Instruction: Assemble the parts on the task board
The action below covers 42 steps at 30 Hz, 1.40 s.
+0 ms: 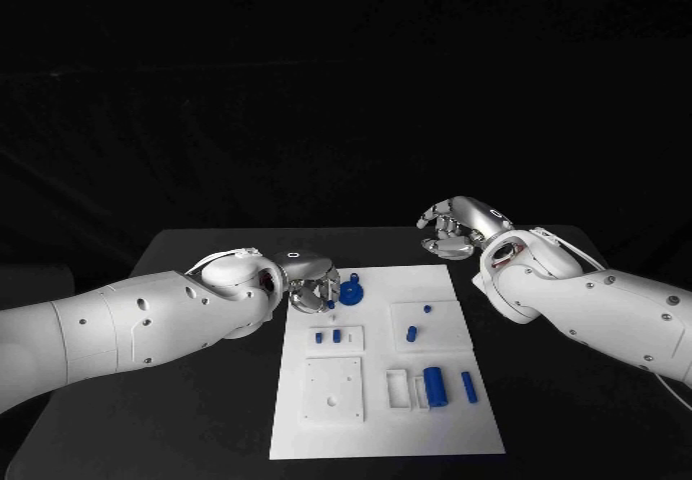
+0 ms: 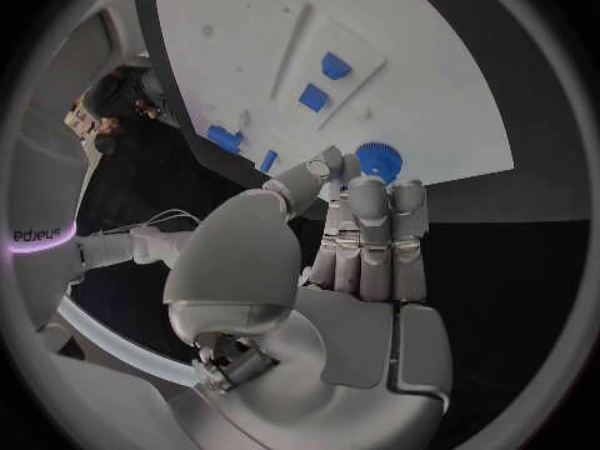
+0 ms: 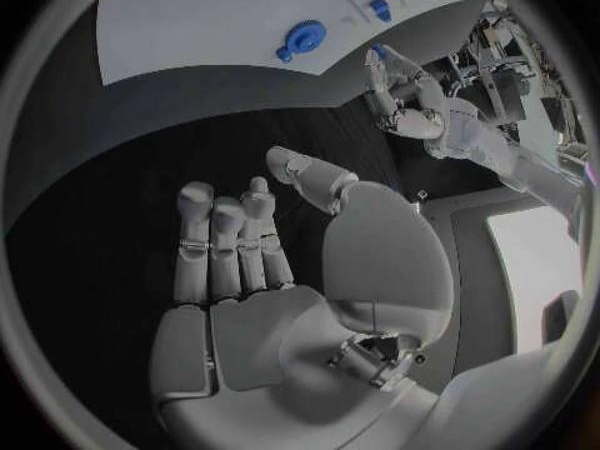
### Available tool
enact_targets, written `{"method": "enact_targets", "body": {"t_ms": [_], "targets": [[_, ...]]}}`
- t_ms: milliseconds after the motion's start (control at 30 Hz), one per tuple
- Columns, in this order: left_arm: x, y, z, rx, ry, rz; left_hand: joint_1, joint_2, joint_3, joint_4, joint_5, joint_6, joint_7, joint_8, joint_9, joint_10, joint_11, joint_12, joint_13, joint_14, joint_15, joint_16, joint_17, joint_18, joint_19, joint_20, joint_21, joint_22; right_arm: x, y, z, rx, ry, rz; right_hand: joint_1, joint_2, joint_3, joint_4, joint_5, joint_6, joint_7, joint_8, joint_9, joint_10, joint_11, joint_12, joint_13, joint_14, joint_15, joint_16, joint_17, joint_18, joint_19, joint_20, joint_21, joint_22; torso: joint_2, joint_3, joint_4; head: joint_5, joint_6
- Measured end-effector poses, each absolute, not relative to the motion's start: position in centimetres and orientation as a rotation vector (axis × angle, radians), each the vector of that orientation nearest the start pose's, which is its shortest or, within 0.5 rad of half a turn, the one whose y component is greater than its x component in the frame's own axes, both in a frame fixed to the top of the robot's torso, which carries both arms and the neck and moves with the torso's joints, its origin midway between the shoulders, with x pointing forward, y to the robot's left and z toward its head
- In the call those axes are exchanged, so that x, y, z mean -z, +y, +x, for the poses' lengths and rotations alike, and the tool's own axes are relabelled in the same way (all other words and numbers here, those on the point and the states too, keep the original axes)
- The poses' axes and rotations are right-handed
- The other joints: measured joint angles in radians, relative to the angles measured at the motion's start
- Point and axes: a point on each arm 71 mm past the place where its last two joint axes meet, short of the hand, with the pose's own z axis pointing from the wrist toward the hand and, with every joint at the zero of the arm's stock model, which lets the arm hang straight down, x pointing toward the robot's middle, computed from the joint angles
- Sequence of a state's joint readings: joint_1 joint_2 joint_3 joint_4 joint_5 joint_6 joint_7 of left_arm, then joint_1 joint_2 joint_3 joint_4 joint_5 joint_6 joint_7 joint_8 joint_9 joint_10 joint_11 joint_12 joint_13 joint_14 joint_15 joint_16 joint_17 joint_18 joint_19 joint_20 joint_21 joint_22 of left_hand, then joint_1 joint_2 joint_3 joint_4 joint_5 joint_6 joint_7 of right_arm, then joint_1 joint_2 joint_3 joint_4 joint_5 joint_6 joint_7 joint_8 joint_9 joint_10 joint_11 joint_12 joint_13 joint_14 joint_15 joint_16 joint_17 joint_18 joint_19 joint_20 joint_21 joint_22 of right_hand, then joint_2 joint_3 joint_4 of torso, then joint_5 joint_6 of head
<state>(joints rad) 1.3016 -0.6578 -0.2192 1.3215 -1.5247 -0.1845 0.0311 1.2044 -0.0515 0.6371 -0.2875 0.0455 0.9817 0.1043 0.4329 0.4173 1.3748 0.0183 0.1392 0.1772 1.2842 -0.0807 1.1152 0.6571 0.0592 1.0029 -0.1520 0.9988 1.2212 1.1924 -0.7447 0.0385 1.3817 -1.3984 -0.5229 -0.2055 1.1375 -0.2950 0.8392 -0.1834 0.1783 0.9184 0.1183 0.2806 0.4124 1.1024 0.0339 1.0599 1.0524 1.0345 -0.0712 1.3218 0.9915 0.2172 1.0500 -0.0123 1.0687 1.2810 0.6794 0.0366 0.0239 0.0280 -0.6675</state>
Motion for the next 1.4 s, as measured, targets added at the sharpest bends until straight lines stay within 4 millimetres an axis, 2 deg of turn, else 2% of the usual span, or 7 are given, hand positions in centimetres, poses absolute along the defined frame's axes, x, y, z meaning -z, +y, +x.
{"method": "enact_targets", "body": {"t_ms": [467, 1400], "targets": [[22.5, 15.2, 50.9, 0.566, 1.752, 0.600, 0.005, -0.005, 0.002, 0.003, 0.000, 0.004, -0.003, 0.002, 0.000, 0.000, 0.000, 0.000, -0.001, 0.004, -0.004, 0.000, 0.001, 0.000, 0.000, 0.000, 0.000, 0.001, 15.8, -20.4, 52.3, -0.586, 1.458, 0.122, 0.000, 0.000, 0.000, 0.000, 0.000, 0.000, 0.000, 0.000, 0.000, 0.000, 0.000, 0.000, 0.000, 0.000, 0.000, 0.000, 0.000, 0.000, 0.000, 0.000, 0.000, 0.000, 0.000, 0.0006, -0.0004, -0.001, -0.006], [24.0, 15.1, 51.1, 0.544, 1.766, 0.608, 0.010, -0.011, 0.002, 0.003, 0.004, 0.004, -0.003, 0.000, -0.002, -0.001, -0.001, 0.000, 0.000, 0.004, -0.004, 0.000, 0.002, 0.000, 0.000, 0.000, 0.000, 0.001, 15.8, -20.1, 52.3, -0.592, 1.458, 0.120, 0.000, 0.000, 0.000, 0.000, 0.004, 0.000, 0.004, 0.000, 0.000, 0.000, 0.000, 0.000, -0.002, -0.002, 0.002, 0.000, 0.000, 0.000, -0.004, 0.004, 0.000, 0.001, 0.000, 0.0007, 0.0001, -0.004, -0.011]]}}
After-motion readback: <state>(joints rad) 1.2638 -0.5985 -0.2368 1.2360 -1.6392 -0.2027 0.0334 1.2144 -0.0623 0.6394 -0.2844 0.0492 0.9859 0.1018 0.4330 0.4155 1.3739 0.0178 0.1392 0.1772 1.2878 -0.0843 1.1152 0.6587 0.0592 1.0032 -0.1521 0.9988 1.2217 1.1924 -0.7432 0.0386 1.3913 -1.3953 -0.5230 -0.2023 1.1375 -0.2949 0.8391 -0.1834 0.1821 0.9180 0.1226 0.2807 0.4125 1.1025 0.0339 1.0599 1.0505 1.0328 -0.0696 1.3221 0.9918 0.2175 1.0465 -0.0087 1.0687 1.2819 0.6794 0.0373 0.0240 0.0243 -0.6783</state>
